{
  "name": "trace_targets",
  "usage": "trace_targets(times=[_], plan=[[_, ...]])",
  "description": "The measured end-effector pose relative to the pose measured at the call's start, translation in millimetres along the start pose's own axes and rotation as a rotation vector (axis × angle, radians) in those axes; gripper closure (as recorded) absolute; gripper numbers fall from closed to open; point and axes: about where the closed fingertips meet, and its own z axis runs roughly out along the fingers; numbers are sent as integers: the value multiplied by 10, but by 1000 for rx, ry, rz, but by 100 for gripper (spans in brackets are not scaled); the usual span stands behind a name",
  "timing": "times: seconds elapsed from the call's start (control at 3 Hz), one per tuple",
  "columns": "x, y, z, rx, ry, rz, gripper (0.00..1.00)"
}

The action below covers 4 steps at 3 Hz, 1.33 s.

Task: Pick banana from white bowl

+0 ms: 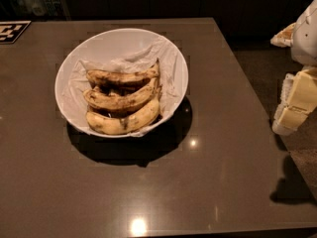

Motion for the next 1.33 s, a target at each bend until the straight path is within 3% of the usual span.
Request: trace_targets(times=[0.33,0.67,1.33], plan=[[-60,-19,-33,2,-1,-11,0],[-286,-50,-59,-12,30,-63,0],[-704,-78,-85,-13,103,-233,0]])
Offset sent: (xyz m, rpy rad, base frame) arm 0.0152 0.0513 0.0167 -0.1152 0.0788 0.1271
